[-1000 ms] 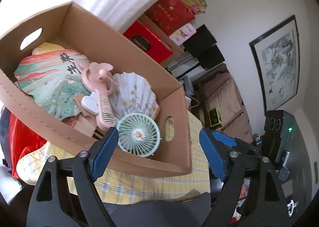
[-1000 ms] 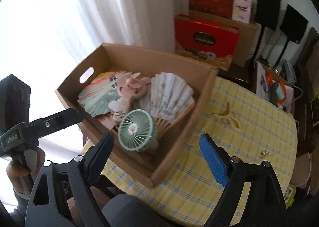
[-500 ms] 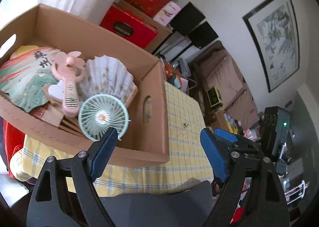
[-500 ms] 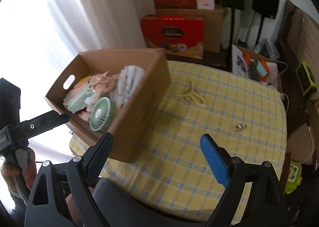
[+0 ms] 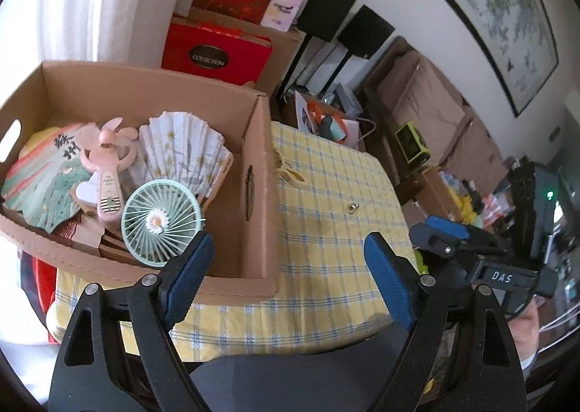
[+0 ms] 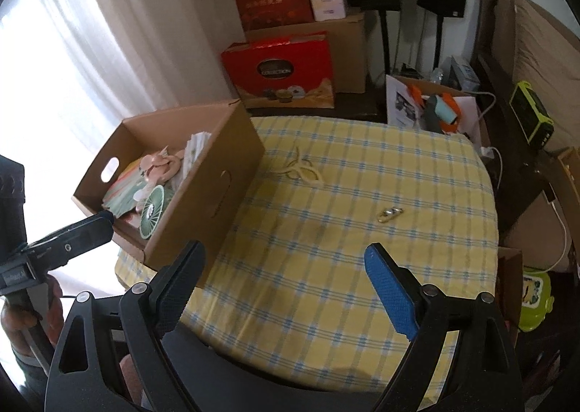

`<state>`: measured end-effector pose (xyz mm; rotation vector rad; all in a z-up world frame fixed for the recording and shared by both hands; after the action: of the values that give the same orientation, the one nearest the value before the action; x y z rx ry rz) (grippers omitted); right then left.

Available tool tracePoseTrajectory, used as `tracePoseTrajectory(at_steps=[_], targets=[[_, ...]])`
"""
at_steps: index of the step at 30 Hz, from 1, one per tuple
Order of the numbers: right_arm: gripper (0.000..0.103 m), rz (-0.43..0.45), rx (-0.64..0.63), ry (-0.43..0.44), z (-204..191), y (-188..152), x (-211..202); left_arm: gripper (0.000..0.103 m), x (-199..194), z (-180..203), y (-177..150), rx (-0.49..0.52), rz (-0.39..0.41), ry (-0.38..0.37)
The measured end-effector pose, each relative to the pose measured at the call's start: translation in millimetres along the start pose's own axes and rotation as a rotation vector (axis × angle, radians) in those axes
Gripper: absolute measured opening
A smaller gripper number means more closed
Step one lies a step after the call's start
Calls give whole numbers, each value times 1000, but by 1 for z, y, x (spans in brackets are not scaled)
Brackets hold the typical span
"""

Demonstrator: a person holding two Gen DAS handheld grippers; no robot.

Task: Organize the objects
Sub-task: 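Withdraw both grippers from the box over the table, then reach the right gripper to the beige plastic clip and grasp it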

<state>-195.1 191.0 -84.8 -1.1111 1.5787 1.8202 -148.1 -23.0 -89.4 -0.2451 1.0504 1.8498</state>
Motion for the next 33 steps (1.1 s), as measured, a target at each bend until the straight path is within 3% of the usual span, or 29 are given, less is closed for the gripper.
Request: tracePoseTrajectory(at_steps=[16, 23, 33], targets=[[92, -1, 81, -32, 58, -5, 6, 83, 64, 48, 4, 126, -84, 51], [92, -28, 79, -51, 73, 1, 32, 83, 83, 49, 20, 145, -84, 88], [91, -30, 26, -20, 60, 29, 66, 83, 91, 23, 52, 118, -77, 129]])
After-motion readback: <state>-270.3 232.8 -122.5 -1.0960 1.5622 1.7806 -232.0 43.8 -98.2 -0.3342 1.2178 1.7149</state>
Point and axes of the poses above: each gripper's, at about its wrist camera, not at the fingertips, and x roughly the way its jaws point, z to its right, y to its top, the point moved 5 cm from there along x, roughly the way its jaws point, and after that the axes turned 15 degrees about -y, right-handed, at the moved point
